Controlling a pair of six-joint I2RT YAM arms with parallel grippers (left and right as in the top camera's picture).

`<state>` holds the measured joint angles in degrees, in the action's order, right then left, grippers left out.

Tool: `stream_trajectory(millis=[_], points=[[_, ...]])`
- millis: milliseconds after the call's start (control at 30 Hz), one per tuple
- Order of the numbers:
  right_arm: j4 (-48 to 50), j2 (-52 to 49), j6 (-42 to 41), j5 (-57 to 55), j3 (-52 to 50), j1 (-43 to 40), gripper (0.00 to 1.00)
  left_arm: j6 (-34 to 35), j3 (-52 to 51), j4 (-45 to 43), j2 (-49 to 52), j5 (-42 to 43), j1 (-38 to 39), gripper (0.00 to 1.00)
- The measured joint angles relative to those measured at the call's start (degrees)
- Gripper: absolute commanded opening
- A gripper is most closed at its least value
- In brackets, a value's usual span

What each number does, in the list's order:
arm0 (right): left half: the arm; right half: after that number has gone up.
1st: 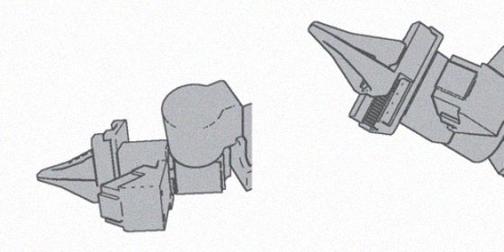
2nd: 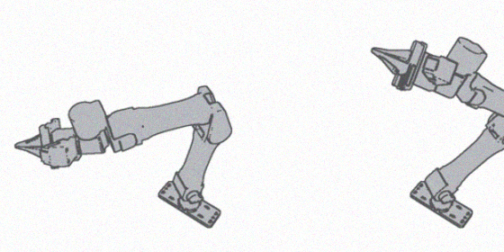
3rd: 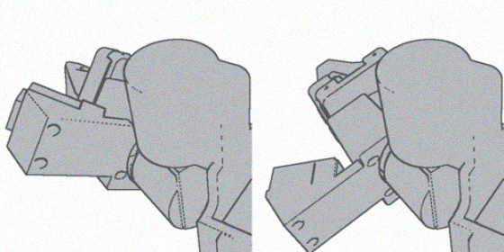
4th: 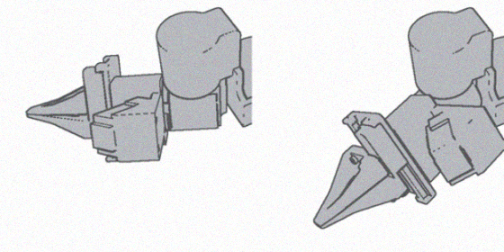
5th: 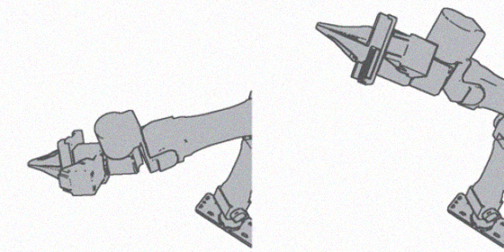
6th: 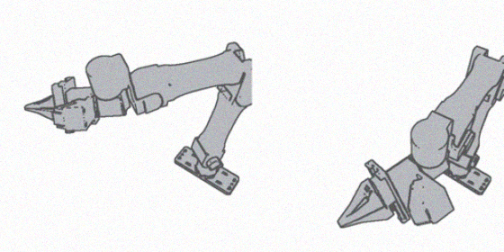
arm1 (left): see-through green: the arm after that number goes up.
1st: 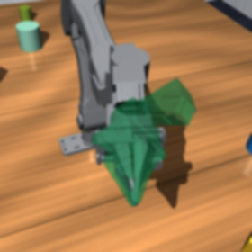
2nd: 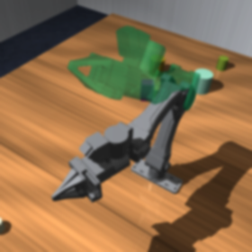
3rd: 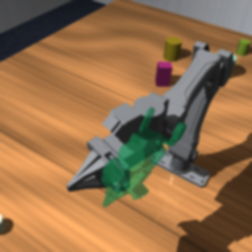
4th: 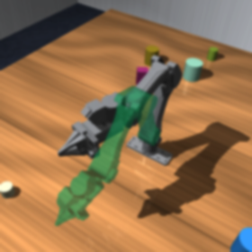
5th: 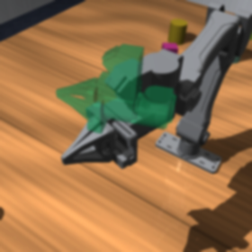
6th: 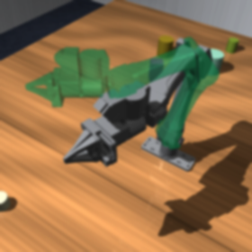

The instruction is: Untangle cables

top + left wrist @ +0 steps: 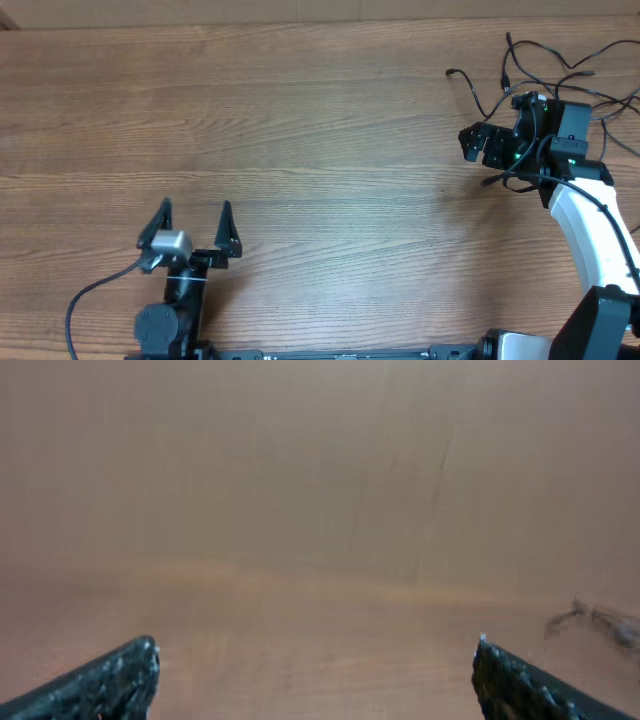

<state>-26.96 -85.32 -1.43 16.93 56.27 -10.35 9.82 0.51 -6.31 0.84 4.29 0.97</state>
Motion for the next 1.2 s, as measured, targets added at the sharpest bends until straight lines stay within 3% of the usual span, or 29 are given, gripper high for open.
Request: stream_trajectory(millis=[133,467,1200], points=[[0.0,0.0,0.0,0.0,0.0,0.0,1.0,0.0,0.0,10.5,-0.1,-1.0,0.0,0.99],[0.0,0.0,0.0,0.0,0.0,0.0,1.0,-7.3,0.0,10.7,-0.1,-2.2,0.0,1.0],[0.0,0.0,0.0,-0.1,0.0,0.0,1.0,-10.0,0.0,10.7,-0.1,-2.9,0.0,1.0]])
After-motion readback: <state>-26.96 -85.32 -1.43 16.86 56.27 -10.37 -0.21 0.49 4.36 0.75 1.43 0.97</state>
